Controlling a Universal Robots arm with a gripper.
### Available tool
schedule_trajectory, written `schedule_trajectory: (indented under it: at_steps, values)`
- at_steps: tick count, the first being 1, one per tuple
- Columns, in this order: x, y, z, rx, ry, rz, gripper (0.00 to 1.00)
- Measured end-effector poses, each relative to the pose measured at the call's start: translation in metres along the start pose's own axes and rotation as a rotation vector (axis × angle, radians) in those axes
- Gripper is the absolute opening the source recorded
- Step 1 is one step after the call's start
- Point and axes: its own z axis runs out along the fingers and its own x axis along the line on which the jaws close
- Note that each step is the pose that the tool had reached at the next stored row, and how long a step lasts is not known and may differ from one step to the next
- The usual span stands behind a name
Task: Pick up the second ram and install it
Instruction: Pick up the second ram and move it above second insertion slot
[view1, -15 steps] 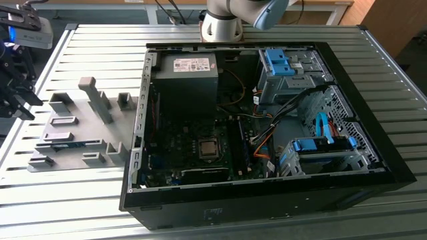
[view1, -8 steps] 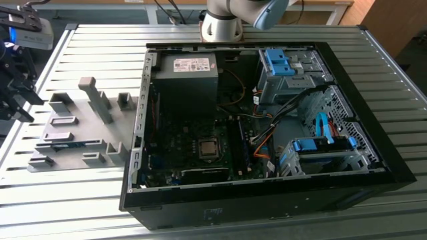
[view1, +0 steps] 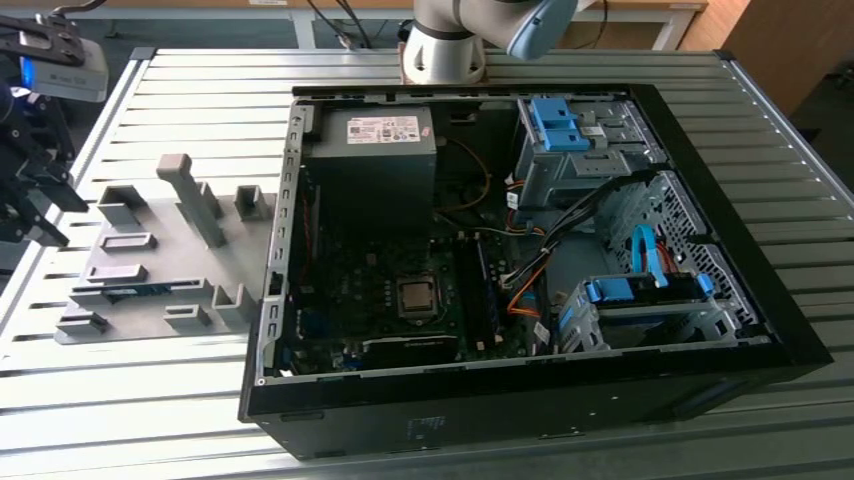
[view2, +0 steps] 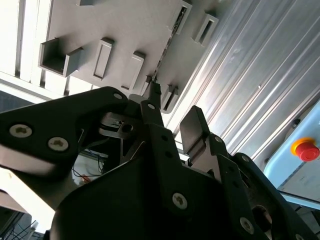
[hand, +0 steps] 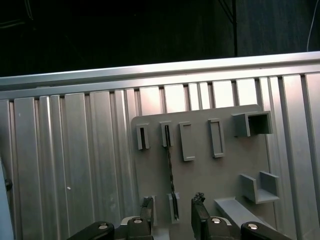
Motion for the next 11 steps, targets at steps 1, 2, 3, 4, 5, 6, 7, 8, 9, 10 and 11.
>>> schedule_trajectory:
  at_steps: [1,2,3,4,5,6,7,8,9,10,11]
  values:
    - [0.0000,0.0000,0.0002,0.0001,0.0009,0.000,0.43]
    - [0.0000,0.0000,0.0004,0.0002,0.0017,0.000,0.43]
    - [0.0000,0.0000,0.0006,0.0003,0.0026,0.000,0.43]
    - [0.0000,0.0000,0.0008,0.0004,0.0033,0.000,0.43]
    - [0.0000,0.0000,0.0009,0.0005,0.0042,0.000,0.43]
    - [0.0000,0.0000,0.0011,0.0006,0.0050,0.000,0.43]
    - [0.0000,0.0000,0.0013,0.0007,0.0059,0.000,0.43]
    - [0.0001,-0.0001,0.0015,0.0008,0.0068,0.000,0.43]
    - [0.0001,-0.0001,0.0016,0.0008,0.0075,0.000,0.43]
    - [0.0001,0.0000,0.0016,0.0008,0.0080,0.000,0.43]
    - [0.0001,0.0000,0.0017,0.0009,0.0082,0.000,0.43]
